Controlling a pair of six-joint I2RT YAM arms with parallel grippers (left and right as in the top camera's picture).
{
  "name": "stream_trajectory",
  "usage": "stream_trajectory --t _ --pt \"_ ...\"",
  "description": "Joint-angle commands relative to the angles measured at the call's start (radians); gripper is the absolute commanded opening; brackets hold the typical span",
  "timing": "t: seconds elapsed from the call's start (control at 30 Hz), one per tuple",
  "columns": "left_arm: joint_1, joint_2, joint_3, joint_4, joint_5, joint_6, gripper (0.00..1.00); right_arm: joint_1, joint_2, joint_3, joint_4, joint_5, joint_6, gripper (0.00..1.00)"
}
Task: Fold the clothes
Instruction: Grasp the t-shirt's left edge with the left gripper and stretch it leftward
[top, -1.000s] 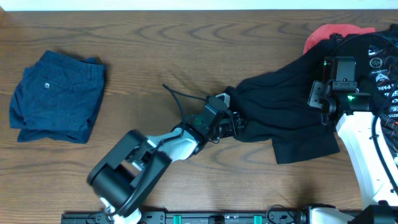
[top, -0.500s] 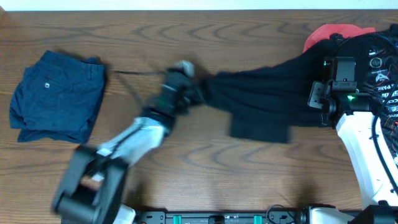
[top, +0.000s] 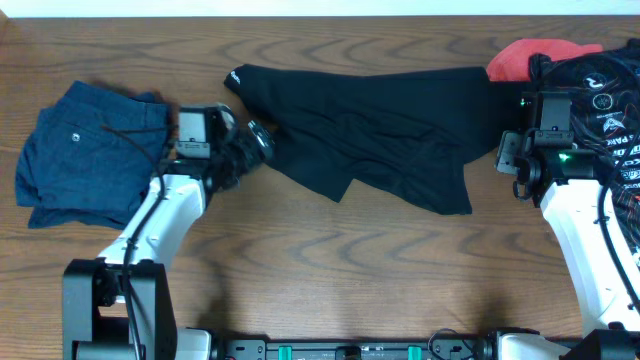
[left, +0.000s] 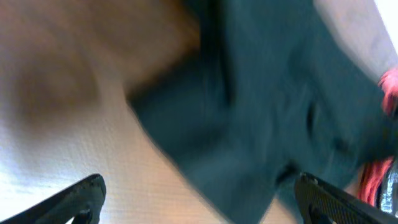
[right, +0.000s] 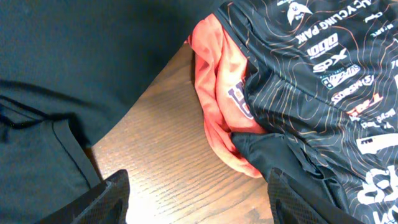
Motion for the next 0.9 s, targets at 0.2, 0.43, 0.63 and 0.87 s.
stream_trajectory --t 0.2,0.43,0.63,0.87 --pt "-0.26 0.013 -0.015 -0.081 -0.026 -0.072 0.98 -0.006 -0.009 0.008 -0.007 -0.001 0.014 0.69" --pt "-0.397 0.109 -0.015 -0.033 -0.08 -0.304 0.98 -0.006 -0.009 0.008 -0.021 0.0 0.014 0.7" --pt "-0.437 0.208 -0.015 0.121 -0.079 -0.362 0.87 -0.006 -0.009 0.008 -0.024 0.0 0.014 0.7" --pt "-0.44 0.239 -0.015 0.248 -0.08 -0.361 0.26 -0.006 -0.009 0.008 -0.026 0.0 0.014 0.7"
